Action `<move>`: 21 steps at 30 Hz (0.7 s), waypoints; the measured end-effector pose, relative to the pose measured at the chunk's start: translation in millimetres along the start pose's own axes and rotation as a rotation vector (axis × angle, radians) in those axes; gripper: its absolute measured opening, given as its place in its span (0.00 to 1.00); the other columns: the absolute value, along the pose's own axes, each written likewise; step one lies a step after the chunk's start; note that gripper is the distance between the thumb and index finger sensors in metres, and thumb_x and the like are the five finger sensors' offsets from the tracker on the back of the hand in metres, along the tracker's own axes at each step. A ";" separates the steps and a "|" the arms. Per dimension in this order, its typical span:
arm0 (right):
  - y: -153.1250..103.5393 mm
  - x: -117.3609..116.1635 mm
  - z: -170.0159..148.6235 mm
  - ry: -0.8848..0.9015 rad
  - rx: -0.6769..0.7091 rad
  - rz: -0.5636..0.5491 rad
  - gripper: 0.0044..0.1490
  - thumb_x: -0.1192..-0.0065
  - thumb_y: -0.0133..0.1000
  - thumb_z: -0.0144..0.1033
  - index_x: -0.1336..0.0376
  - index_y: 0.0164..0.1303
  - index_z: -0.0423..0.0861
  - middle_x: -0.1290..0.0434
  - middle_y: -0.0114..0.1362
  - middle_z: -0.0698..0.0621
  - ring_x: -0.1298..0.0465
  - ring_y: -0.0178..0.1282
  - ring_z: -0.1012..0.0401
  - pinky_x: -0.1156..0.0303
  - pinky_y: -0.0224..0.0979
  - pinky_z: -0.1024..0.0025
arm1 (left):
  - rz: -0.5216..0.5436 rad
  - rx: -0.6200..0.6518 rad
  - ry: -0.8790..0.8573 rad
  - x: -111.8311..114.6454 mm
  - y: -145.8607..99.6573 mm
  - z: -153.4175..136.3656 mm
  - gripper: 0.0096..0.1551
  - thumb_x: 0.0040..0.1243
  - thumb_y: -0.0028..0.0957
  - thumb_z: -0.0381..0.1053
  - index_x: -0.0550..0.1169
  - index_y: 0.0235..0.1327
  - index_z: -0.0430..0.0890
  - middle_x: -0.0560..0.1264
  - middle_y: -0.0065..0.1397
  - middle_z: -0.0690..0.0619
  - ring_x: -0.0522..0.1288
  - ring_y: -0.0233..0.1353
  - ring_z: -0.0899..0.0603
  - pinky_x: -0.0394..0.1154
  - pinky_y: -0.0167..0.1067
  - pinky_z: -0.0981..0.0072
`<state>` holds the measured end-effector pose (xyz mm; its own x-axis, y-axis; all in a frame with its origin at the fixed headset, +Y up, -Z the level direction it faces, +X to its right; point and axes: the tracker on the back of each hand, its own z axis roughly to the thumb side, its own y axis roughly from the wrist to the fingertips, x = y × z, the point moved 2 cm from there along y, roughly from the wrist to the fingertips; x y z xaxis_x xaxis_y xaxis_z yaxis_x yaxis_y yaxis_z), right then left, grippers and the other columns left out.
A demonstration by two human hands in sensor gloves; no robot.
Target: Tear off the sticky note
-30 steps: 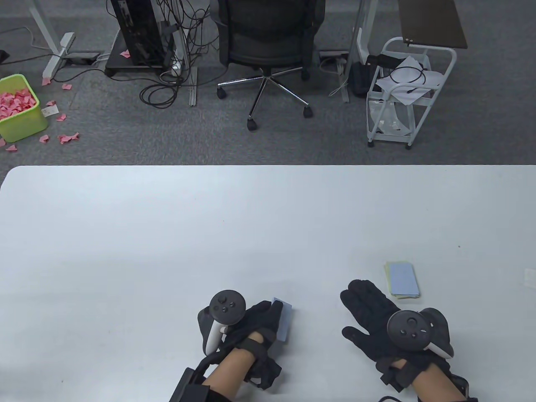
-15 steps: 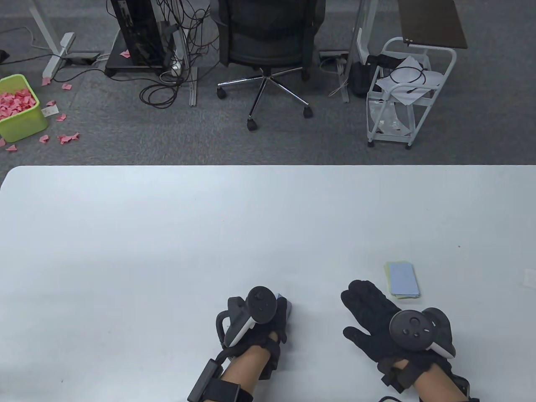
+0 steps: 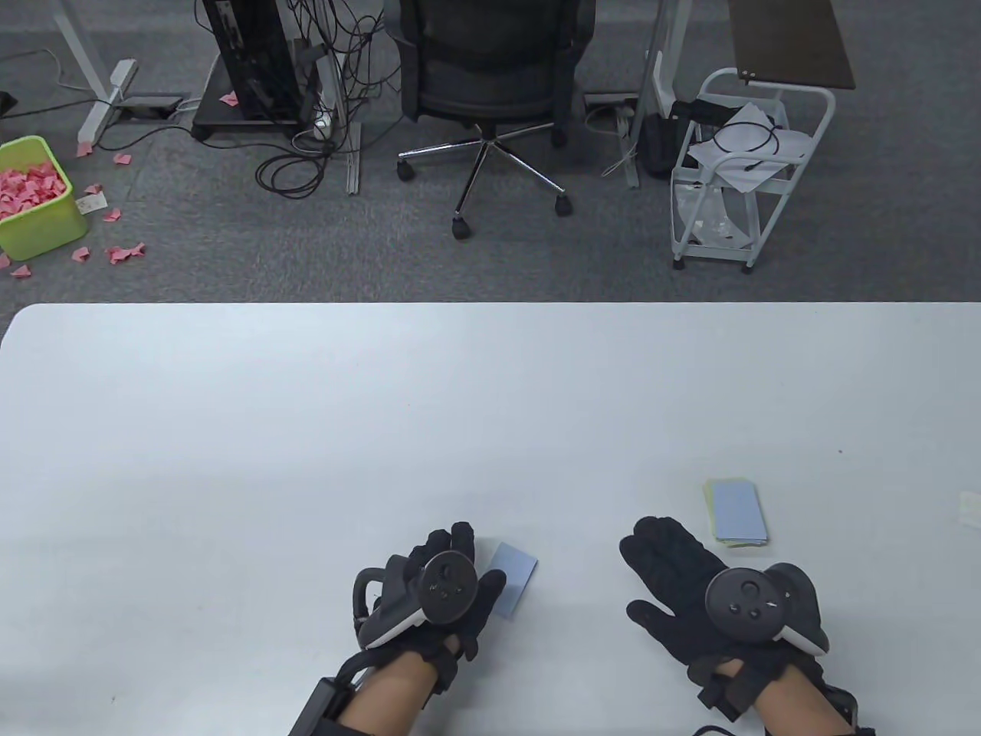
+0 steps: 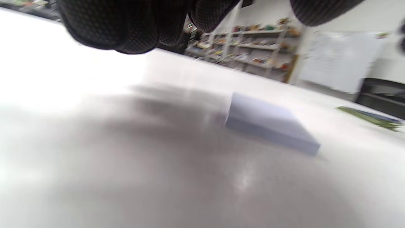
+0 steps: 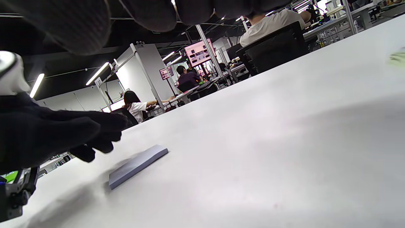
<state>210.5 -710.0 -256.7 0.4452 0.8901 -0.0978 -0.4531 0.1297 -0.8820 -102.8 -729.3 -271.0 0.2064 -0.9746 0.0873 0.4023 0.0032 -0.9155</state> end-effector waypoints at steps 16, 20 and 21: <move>1.4 -9.6 14.2 -0.103 0.073 -0.025 0.45 0.33 0.48 0.59 0.47 0.73 0.55 0.47 0.82 0.54 0.45 0.83 0.48 0.45 0.80 0.49 | 0.183 0.336 0.021 -37.1 -44.7 -2.4 0.50 0.55 0.63 0.70 0.67 0.84 0.35 0.64 0.82 0.31 0.65 0.73 0.21 0.68 0.63 0.29; 2.7 -13.7 14.1 -0.112 0.077 -0.006 0.45 0.33 0.48 0.59 0.47 0.73 0.55 0.47 0.82 0.54 0.45 0.83 0.48 0.45 0.80 0.49 | 0.189 0.338 0.005 -39.7 -46.5 -3.2 0.49 0.55 0.63 0.70 0.67 0.84 0.35 0.64 0.81 0.31 0.66 0.72 0.21 0.68 0.63 0.29; 2.9 -14.3 13.9 -0.110 0.076 -0.003 0.45 0.33 0.48 0.59 0.47 0.73 0.55 0.47 0.82 0.54 0.45 0.83 0.48 0.45 0.80 0.49 | 0.192 0.338 0.008 -40.0 -46.6 -3.5 0.49 0.55 0.64 0.70 0.67 0.84 0.35 0.65 0.81 0.31 0.66 0.72 0.21 0.68 0.63 0.29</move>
<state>192.2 -716.3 -251.5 0.3610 0.9317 -0.0406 -0.5112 0.1613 -0.8442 -133.0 -691.2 -233.2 0.2998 -0.9509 -0.0772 0.6288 0.2578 -0.7336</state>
